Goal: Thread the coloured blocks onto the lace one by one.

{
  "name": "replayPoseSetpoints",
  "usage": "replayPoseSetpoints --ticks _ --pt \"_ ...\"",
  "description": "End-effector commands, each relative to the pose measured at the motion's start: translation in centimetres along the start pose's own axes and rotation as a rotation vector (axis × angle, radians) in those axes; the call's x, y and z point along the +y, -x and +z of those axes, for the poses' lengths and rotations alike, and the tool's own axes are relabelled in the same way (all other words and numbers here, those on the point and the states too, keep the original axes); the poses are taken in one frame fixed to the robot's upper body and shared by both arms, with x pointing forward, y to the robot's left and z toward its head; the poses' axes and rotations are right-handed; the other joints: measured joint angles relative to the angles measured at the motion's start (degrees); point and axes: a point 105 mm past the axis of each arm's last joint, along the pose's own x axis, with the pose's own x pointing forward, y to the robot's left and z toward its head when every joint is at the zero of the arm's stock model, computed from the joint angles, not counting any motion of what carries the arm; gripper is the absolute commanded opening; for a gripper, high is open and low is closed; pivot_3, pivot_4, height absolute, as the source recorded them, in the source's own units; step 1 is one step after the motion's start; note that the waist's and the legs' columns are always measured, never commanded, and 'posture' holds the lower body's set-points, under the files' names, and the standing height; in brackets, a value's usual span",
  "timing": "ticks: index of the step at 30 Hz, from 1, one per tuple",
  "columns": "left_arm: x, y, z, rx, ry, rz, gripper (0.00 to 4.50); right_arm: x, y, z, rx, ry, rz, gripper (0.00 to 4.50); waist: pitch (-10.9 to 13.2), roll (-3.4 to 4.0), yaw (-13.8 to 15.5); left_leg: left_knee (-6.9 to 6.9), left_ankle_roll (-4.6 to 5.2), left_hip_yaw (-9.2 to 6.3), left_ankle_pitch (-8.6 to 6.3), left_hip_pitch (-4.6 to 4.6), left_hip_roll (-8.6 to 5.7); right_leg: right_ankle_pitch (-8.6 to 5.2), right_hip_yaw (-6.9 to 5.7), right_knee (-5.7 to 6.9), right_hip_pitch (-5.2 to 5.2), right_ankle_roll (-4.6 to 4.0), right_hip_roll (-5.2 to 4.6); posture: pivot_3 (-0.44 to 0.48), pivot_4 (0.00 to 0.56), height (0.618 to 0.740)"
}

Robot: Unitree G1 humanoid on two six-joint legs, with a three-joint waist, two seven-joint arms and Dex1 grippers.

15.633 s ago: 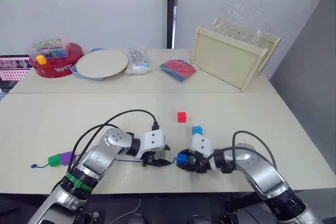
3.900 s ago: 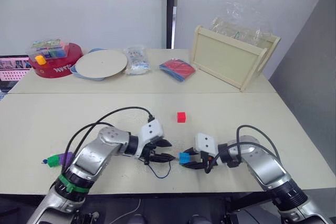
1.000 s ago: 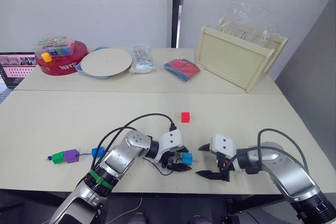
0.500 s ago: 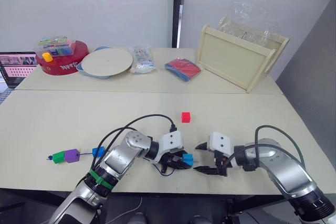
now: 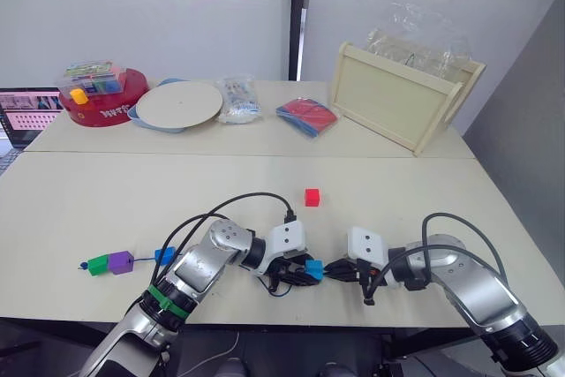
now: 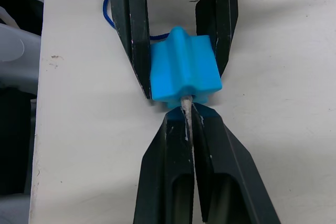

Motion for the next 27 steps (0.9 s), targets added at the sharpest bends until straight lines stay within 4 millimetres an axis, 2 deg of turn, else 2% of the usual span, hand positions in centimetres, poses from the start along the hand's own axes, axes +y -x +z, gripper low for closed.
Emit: replayPoseSetpoints --ticks 1,7,14,18,22,25,27 --pt "0.0 0.5 0.7 -0.002 -0.039 -0.004 1.35 -0.3 0.3 0.9 -0.022 0.042 -0.007 0.00 0.00 0.00 -0.01 0.00 0.00 0.00 0.00 0.00 0.00 0.00 0.00 0.00 0.00 0.00 0.00 0.000 0.150 0.740" --pt "0.0 2.9 0.2 0.007 0.002 0.044 1.35 -0.8 1.0 0.9 -0.019 0.042 -0.027 0.00 0.00 0.01 -0.21 0.00 0.00 0.00 0.00 0.01 0.01 0.00 0.00 0.02 -0.01 0.00 0.00 0.000 0.150 0.740" --pt "-1.0 8.2 -2.8 0.109 0.079 0.128 1.35 -0.7 0.8 1.0 -0.026 0.041 -0.024 0.00 0.01 0.01 -0.35 -0.02 0.00 -0.01 0.00 0.01 0.03 0.00 0.00 0.01 -0.02 0.00 0.01 0.000 0.150 0.740" --pt "-1.2 14.1 -6.6 0.243 0.174 0.227 1.35 -0.3 0.7 1.2 -0.035 0.040 -0.014 0.00 0.01 0.02 -1.03 -0.11 0.00 0.00 0.00 0.08 0.10 0.00 0.00 0.02 -0.03 -0.01 0.05 0.000 0.150 0.740" --pt "-0.7 22.0 -11.5 0.496 0.201 0.391 1.35 -0.2 0.7 1.2 -0.037 0.037 -0.008 0.00 0.02 0.03 -1.75 -0.40 0.00 0.04 0.00 0.34 0.12 0.00 0.04 0.04 0.00 -0.02 0.06 0.000 0.150 0.740" --pt "-0.6 25.1 -12.5 0.556 0.199 0.455 1.35 -0.2 0.6 1.1 -0.040 0.035 -0.003 0.00 0.04 0.12 -2.05 -0.55 0.00 0.06 0.00 0.47 0.14 0.01 0.06 0.07 0.00 -0.05 0.09 0.000 0.150 0.740" --pt "-0.6 26.0 -12.8 0.579 0.181 0.471 1.35 -0.2 0.4 1.2 -0.043 0.035 0.000 0.00 0.05 0.17 -2.03 -0.55 0.00 0.07 0.00 0.45 0.14 0.01 0.06 0.07 -0.01 -0.05 0.09 0.000 0.150 0.740"
